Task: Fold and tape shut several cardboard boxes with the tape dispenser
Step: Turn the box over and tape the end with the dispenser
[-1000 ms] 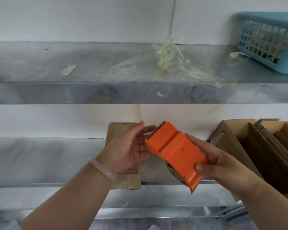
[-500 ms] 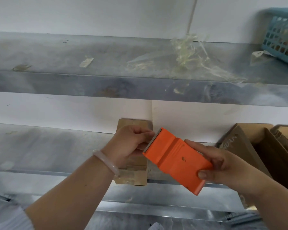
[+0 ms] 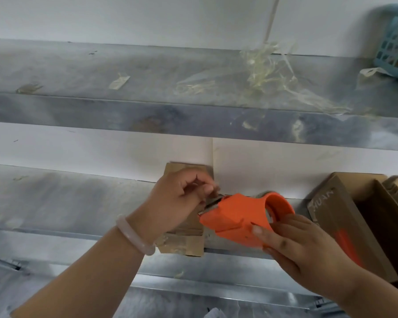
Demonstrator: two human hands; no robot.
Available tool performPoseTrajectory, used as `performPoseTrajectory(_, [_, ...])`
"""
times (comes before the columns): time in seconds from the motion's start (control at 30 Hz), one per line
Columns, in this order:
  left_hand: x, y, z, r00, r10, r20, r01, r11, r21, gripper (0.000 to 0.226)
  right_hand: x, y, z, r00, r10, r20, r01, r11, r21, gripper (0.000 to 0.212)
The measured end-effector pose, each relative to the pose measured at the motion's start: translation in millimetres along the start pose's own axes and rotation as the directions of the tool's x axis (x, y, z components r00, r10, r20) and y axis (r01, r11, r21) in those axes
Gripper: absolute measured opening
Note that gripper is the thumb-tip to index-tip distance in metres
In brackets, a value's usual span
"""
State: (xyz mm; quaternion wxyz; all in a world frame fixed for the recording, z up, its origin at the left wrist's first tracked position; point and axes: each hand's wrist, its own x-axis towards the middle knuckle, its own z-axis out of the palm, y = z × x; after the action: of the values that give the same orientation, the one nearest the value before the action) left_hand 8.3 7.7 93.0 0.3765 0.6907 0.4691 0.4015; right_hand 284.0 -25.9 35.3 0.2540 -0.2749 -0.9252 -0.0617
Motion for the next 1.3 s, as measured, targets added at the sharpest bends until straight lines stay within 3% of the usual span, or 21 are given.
performPoseTrajectory(0.07, [-6,-1,0,0.994,0.111,-0.024,-0.109,0.991,0.080,0.024,-3,5,6,0.996,-0.063,-0.064,0.057,0.994,-0.092,0.071])
performPoseTrajectory(0.2, [-15,-4,1,0.950,0.311,-0.029,-0.303,0.939,0.162,0.007,-9,9,17,0.986,-0.109,-0.125,0.089,0.984,-0.155,0.056])
performPoseTrajectory(0.63, [-19,-9,6,0.892,0.451,-0.036,-0.425,0.861,0.279,0.012,-13,18,25,0.981,-0.123,-0.151,0.102,0.985,-0.138,0.065])
performPoseTrajectory(0.83, [-16,-9,5,0.873,0.488,0.010,-0.465,0.824,0.324,0.009,-13,17,29,0.985,-0.091,-0.144,0.077,0.992,-0.098,0.070])
performPoseTrajectory(1.0, [-16,-8,5,0.881,0.469,-0.064,-0.431,0.850,0.303,0.010,-9,15,28,0.984,-0.075,-0.160,0.066,0.996,-0.063,0.073])
performPoseTrajectory(1.3, [-16,-6,6,0.945,0.305,-0.119,-0.288,0.947,0.141,0.008,-6,12,23,0.974,-0.098,-0.206,0.082,0.993,-0.086,0.066])
